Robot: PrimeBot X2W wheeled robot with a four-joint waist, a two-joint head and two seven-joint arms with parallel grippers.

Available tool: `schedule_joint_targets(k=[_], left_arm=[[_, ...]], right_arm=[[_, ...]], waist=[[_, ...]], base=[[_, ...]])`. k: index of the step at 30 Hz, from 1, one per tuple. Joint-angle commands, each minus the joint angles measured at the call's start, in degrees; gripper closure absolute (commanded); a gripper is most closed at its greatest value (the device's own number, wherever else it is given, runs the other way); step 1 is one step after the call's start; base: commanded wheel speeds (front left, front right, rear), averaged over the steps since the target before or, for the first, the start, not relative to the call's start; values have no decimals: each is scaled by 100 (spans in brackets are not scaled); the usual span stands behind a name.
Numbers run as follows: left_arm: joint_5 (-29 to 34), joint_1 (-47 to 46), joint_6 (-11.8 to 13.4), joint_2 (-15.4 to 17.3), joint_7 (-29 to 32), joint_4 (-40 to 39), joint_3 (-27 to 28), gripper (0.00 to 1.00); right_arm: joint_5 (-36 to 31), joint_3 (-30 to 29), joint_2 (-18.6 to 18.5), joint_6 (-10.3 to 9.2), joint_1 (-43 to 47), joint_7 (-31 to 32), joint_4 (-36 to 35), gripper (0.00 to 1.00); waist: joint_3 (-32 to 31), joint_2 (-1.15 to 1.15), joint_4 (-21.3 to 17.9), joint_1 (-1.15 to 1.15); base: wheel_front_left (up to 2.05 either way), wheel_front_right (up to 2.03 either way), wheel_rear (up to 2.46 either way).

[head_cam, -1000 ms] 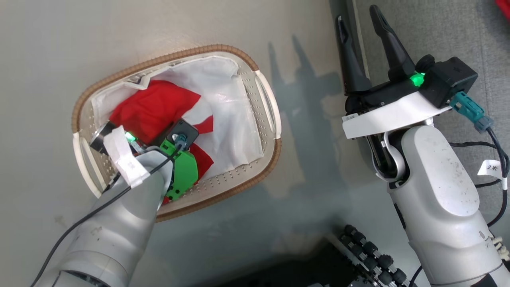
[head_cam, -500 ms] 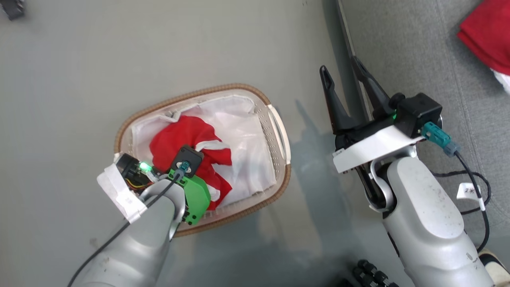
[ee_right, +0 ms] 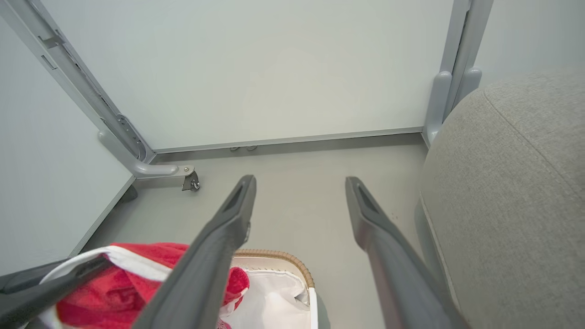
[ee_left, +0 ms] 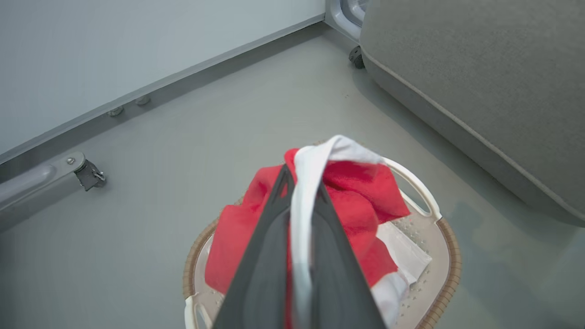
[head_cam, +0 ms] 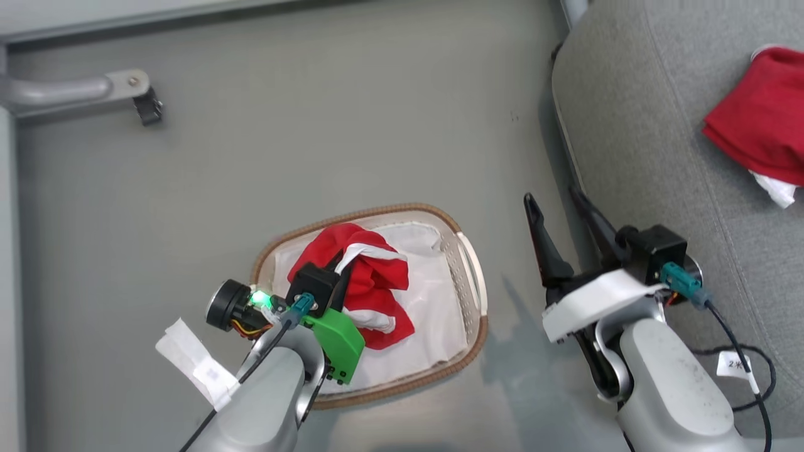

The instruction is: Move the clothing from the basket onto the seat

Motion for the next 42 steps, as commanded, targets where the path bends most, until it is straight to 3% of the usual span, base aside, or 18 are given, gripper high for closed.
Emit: schedule_joint_targets(k=[1,15,28,37,42], left_arm=[[-47,177,45,6,-18,-151,51,100],[-90,405,127,8,-19,-1688,689,100],[-504,-139,199,10,-12,-3042,624,100],[-661,-255,325,11,-11,-3147,489,100],[-713,-219,345,11,-11,-3136,421,100]], right_arm=[[-22,-32,-30,-8,182,-27,56,0],[56,-136,-28,-8,891,-27,171,0],[134,-69,-28,-8,1185,-27,212,0],[158,29,-25,-8,1174,-27,152,0],[230,515,-25,-8,920,-27,-153,0]], waist=[[-625,0,329,0],[-1364,0,466,0],[-1592,0,444,0],[-1539,0,410,0],[-1509,0,407,0]], base=[[0,0,0],[0,0,0],[0,0,0],[0,0,0],[0,0,0]])
